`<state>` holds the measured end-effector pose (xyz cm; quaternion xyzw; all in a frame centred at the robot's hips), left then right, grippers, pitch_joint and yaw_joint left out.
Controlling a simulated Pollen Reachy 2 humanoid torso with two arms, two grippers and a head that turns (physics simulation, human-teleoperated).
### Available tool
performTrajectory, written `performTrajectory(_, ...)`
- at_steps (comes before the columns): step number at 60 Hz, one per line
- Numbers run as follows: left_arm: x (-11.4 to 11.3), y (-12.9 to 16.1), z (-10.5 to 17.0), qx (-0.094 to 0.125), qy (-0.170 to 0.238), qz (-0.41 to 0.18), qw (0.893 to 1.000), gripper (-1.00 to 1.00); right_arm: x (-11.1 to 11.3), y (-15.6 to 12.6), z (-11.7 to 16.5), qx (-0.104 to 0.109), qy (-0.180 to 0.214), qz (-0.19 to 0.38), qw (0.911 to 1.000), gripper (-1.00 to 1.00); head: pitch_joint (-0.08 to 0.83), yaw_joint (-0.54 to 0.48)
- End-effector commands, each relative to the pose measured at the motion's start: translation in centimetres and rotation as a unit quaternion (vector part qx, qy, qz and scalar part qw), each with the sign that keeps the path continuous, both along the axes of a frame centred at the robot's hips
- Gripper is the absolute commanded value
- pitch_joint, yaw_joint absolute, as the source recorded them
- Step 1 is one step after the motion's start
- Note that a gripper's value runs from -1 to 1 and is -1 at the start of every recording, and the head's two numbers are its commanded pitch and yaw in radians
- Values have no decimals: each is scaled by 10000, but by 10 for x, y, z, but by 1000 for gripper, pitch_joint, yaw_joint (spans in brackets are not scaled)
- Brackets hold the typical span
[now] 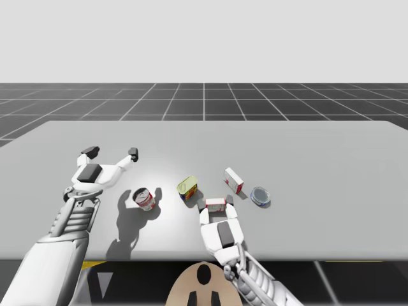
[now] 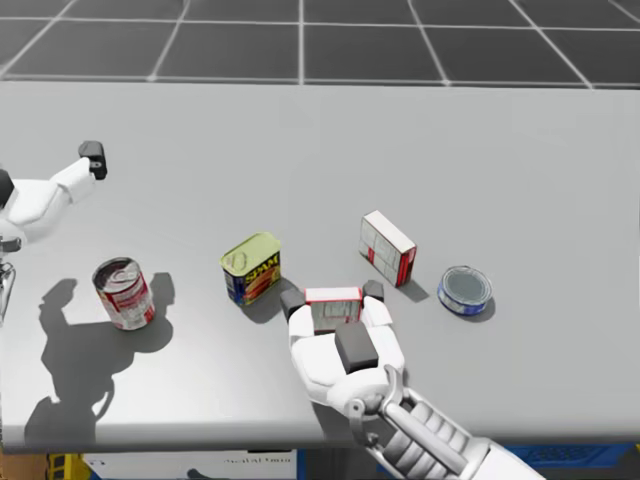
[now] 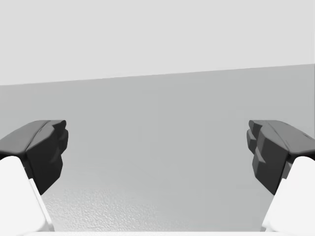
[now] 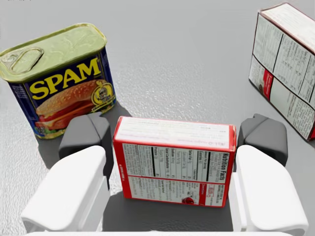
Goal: Lift the gelatin box off the table.
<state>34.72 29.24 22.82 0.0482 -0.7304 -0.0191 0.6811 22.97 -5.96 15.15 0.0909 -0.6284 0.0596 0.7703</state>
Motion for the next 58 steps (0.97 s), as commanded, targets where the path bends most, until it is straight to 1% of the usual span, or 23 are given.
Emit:
performTrajectory(1,0,0,0,9,-3,0,10000,-1000,-10,42,11,778,176,46,9968,1000,536,-38)
performTrajectory(12,-1,0,-1,5,-6,13,10000,-1000,-11,42,11,773,149,62,9969,1000,401,-40)
performTrajectory(15,-1,0,-1,6,-9,19,10000,-1000,-11,41,13,771,121,72,9969,1000,380,-40)
performTrajectory(21,0,0,-1,11,-13,26,10000,-1000,-12,39,20,746,7,114,9971,1000,365,-40)
performTrajectory(31,0,1,0,9,-21,54,10000,-1000,-16,34,54,635,-489,211,9966,1000,365,-43)
performTrajectory(34,0,1,0,5,-27,61,10000,-1000,-17,31,66,553,-719,232,9956,1000,364,-45)
performTrajectory(40,0,1,1,-4,-41,72,10000,-1000,-21,26,89,521,-1043,244,9929,1000,361,-44)
performTrajectory(42,0,2,1,-8,-43,74,10000,-1000,-22,22,100,496,-1210,239,9911,1000,360,-45)
performTrajectory(45,0,2,1,-9,-44,73,10000,-1000,-24,20,109,477,-1355,230,9894,1000,358,-46)
performTrajectory(46,0,2,2,-8,-45,73,10000,-1000,-24,16,118,456,-1526,203,9870,1000,357,-47)
performTrajectory(49,0,2,2,-7,-45,70,10000,-1000,-26,13,127,440,-1710,171,9841,1000,355,-48)
performTrajectory(50,0,2,2,-6,-46,70,10000,-1000,-27,9,137,407,-1914,132,9806,1000,353,-48)
performTrajectory(54,0,2,2,-11,-48,68,10000,-1000,-30,3,154,388,-2255,85,9734,1000,349,-49)
performTrajectory(58,0,2,2,-13,-50,68,10000,-1000,-32,-6,175,362,-2762,-4,9604,1000,342,-51)
